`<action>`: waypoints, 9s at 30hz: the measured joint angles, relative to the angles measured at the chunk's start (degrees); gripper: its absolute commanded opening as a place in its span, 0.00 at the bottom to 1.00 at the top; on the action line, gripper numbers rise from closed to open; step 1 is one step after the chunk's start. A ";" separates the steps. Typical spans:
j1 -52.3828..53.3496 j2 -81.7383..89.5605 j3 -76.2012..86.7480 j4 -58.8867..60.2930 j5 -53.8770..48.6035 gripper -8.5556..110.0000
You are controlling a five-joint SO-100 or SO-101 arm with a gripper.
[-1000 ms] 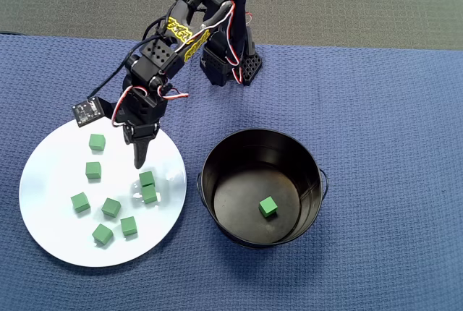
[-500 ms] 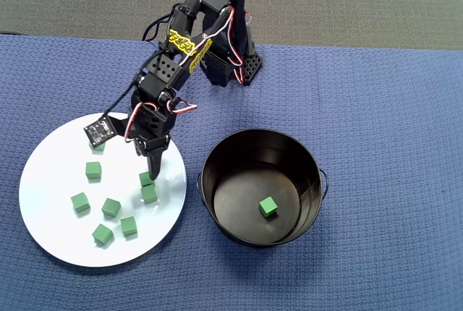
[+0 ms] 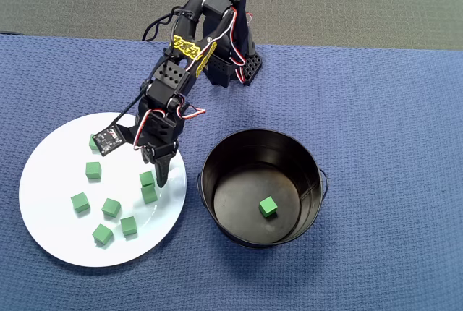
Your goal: Pick up the green cubes from the white plate and place them in the black recipient
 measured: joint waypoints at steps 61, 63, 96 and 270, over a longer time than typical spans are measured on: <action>1.05 -5.10 -1.49 -8.09 5.36 0.09; 1.05 -5.10 -1.49 -8.09 5.36 0.08; -3.96 28.56 -15.73 31.29 43.68 0.07; 8.53 19.34 -4.31 11.25 24.52 0.19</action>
